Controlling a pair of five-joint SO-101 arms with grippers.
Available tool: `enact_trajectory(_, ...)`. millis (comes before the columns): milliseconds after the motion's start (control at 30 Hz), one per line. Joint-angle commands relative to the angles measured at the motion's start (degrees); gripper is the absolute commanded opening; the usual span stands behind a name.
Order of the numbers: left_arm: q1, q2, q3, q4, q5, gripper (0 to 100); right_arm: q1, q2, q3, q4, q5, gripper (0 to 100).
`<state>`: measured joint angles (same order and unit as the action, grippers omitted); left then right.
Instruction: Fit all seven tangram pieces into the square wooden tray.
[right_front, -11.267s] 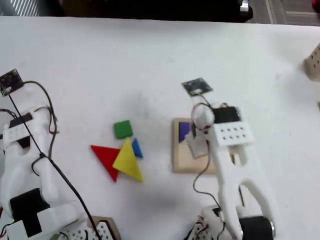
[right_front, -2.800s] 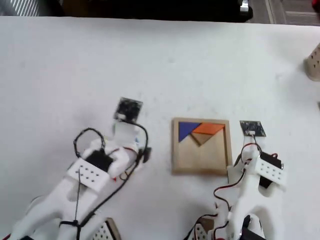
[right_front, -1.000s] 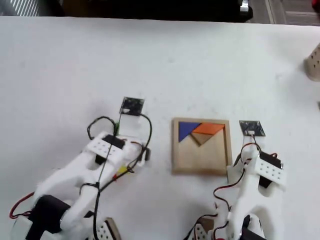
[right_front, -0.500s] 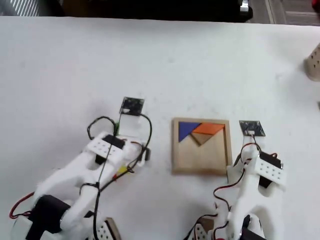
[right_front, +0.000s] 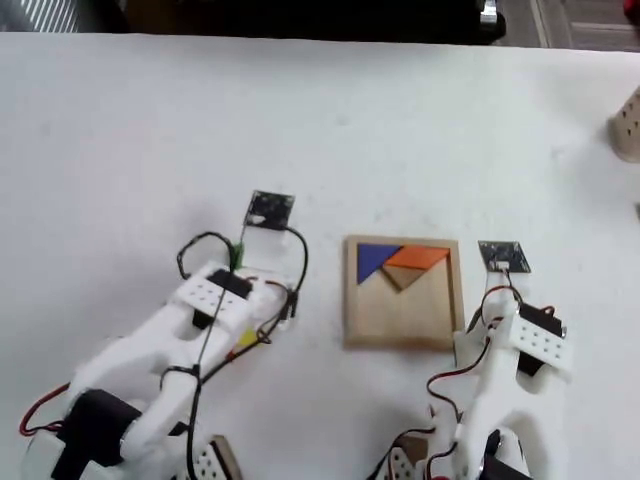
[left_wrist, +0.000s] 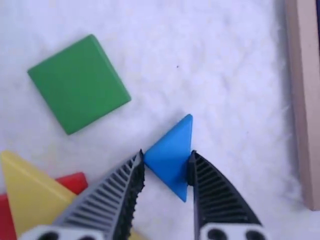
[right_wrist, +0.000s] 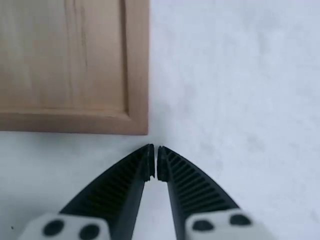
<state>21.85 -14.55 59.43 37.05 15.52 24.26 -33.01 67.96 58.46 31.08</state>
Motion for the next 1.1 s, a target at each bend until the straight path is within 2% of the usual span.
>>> enact_trajectory(0, 1.01, -0.04, -2.20, -0.70, -0.97, 12, -0.57, -1.71, -0.18, -0.66, 0.62, 2.1)
enact_trajectory(133, 2.33, -0.57, -2.29, -0.70, -1.32, 12, -1.71, -1.63, -0.18, -0.66, 0.62, 2.1)
enact_trajectory(267, 4.70, -1.80, -2.20, -0.53, -8.18, 12, -1.89, -1.63, -0.18, -0.66, 0.62, 2.1)
enact_trajectory(367, 5.14, -5.67, -1.76, 0.62, -10.64, 12, -1.80, -1.63, -0.18, -0.66, 0.62, 2.1)
enact_trajectory(567, 4.88, -11.82, -1.76, 3.43, -10.81, 12, -1.71, -1.63, -0.18, -0.66, 0.62, 2.1)
enact_trajectory(733, 6.29, -14.29, -2.37, 2.29, -12.04, 13, -1.71, -1.71, -0.18, -0.66, 0.62, 2.1)
enact_trajectory(900, 12.88, -12.88, -2.11, -4.22, -27.16, 13, -1.63, -1.71, -0.18, -0.75, 0.62, 2.1)
enact_trajectory(1067, 19.65, -7.25, -3.69, -11.78, -36.57, 13, -1.63, -1.80, -0.18, -0.75, 0.62, 2.1)
